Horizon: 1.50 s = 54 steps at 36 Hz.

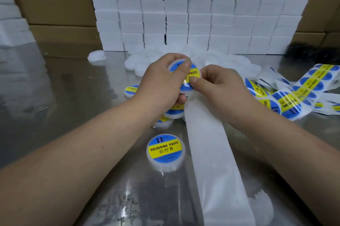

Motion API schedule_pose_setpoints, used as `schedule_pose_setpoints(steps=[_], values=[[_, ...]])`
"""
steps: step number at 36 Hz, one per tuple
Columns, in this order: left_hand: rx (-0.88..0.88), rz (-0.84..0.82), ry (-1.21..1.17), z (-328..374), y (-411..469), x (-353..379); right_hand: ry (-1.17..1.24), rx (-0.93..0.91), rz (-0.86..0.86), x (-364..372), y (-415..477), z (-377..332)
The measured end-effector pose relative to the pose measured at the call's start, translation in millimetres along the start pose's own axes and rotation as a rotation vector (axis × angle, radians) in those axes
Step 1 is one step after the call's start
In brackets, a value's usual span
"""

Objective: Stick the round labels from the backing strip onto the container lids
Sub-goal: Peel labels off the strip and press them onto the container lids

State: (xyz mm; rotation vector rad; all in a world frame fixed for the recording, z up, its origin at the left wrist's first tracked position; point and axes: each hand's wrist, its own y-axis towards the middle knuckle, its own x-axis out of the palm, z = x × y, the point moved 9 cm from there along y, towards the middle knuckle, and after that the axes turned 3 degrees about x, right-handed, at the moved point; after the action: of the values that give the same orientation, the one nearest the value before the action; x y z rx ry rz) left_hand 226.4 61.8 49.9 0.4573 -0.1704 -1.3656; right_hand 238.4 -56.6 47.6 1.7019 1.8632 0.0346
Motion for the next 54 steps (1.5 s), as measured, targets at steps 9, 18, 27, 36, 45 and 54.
schedule_pose_setpoints(steps=[9,18,27,36,45,54], values=[[0.136,0.035,0.164,5,3,-2,-0.011,-0.062,0.029,-4,-1,-4],[0.205,0.032,0.245,7,1,-1,-0.097,-0.11,0.044,-5,-1,-9],[0.229,0.079,0.373,8,2,-7,-0.197,-0.121,0.053,-2,1,-3],[-0.011,0.092,0.437,-19,22,-32,-0.039,-0.035,0.136,-16,3,-1],[-0.117,-0.066,0.636,-37,23,-19,-0.001,-0.157,0.159,-19,-3,-14],[0.1,0.053,0.599,-9,16,-22,0.053,-0.219,0.251,-30,-7,-23]])
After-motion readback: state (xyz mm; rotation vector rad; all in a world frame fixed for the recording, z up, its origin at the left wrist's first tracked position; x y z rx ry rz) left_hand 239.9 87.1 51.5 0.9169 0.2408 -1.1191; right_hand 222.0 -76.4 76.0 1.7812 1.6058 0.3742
